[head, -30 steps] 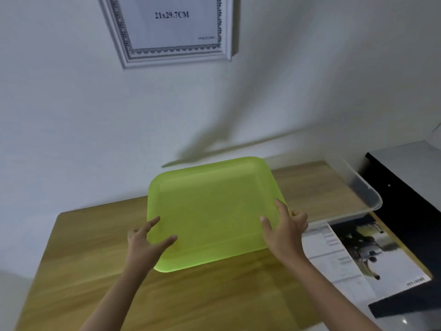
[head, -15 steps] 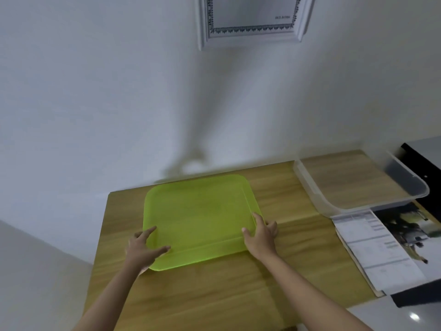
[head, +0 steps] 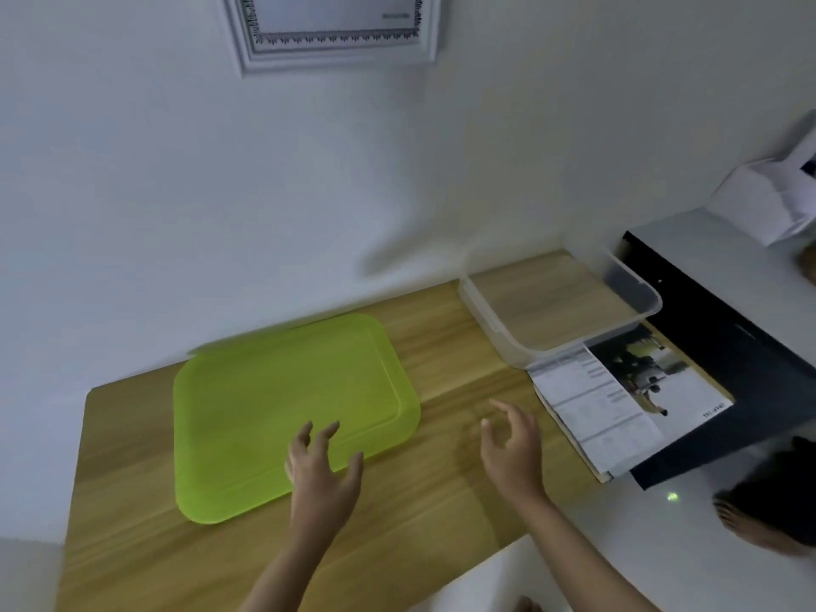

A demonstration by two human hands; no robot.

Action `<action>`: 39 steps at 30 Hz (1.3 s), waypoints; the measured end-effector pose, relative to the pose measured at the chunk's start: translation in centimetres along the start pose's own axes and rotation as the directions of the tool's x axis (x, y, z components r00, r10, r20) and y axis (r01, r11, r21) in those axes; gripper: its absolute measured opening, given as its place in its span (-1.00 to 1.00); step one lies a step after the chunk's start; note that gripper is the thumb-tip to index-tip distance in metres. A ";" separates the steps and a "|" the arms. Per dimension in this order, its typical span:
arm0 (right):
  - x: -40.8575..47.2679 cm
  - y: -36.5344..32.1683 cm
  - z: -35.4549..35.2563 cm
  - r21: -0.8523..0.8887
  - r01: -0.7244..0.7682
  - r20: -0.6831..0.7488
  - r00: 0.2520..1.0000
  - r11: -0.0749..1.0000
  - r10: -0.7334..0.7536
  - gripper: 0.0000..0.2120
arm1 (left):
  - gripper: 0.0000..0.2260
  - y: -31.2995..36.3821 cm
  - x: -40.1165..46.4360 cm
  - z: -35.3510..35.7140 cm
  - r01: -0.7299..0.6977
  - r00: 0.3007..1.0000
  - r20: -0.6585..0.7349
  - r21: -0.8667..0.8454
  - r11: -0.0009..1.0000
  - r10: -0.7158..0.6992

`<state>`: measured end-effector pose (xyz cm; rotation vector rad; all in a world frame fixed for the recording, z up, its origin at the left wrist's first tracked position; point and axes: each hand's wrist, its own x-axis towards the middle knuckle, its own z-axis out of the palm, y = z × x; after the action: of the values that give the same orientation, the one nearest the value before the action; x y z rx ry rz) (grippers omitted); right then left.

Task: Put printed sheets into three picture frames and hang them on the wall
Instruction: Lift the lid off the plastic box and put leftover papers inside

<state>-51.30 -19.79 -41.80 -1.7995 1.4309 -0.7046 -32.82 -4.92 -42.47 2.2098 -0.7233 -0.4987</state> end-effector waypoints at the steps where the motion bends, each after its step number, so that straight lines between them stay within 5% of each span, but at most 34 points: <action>1: 0.2 1.0 -1.6 0.015 -0.038 -0.060 0.997 0.999 0.039 -0.73 | -0.55 1.2 -0.5 1.7 -0.044 0.998 0.042 -0.004 0.999 0.044; 8: 2.9 8.4 -11.2 0.181 -0.342 -0.289 0.878 0.922 0.383 -0.71 | -0.60 10.3 -3.7 12.7 -0.097 0.939 0.318 -0.125 0.987 0.133; 15: 6.5 12.7 -16.0 0.278 -0.542 -0.068 0.812 0.793 0.579 -0.61 | -0.57 16.6 -6.1 20.7 0.038 0.877 0.480 -0.077 0.996 0.004; 20: 8.4 14.8 -16.9 0.417 -0.612 0.044 0.752 0.672 0.658 -0.67 | -0.57 18.9 -6.5 24.5 0.148 0.884 0.458 -0.086 0.985 -0.093; 28: 9.7 17.4 -17.8 0.451 -0.684 0.275 0.717 0.573 0.640 -0.73 | -0.68 21.6 -6.1 27.7 0.412 0.903 0.269 -0.325 0.851 -0.335; 31: 9.8 18.2 -18.4 0.447 -0.675 0.315 0.733 0.588 0.602 -0.77 | -0.70 22.1 -5.9 27.9 0.475 0.877 0.294 -0.418 0.774 -0.380; 39: 10.0 19.7 -20.9 0.537 -0.601 0.351 0.797 0.591 0.492 -0.81 | -0.65 23.1 -6.3 28.6 0.512 0.833 0.451 -0.406 0.757 -0.321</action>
<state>-76.65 -36.13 -45.52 -0.7911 1.3184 -0.5789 -61.19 -29.19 -42.76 1.7679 -0.1950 -1.2054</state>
